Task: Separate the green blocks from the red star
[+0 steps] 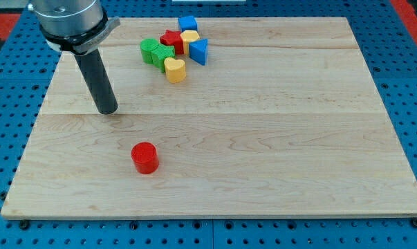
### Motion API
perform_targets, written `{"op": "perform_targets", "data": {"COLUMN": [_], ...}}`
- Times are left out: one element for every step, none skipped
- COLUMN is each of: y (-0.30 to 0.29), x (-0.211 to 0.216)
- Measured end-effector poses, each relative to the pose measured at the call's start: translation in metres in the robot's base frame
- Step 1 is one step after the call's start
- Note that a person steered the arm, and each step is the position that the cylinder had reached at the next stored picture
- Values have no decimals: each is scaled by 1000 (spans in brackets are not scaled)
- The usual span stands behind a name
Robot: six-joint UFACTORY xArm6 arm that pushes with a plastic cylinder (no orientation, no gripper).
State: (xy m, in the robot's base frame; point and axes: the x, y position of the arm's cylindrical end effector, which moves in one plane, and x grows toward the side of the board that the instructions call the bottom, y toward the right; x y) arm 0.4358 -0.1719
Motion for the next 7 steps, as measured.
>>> {"op": "perform_targets", "data": {"y": [-22, -27, -8, -33, 13, 69, 82], "x": [-27, -58, -98, -127, -163, -160, -116]}}
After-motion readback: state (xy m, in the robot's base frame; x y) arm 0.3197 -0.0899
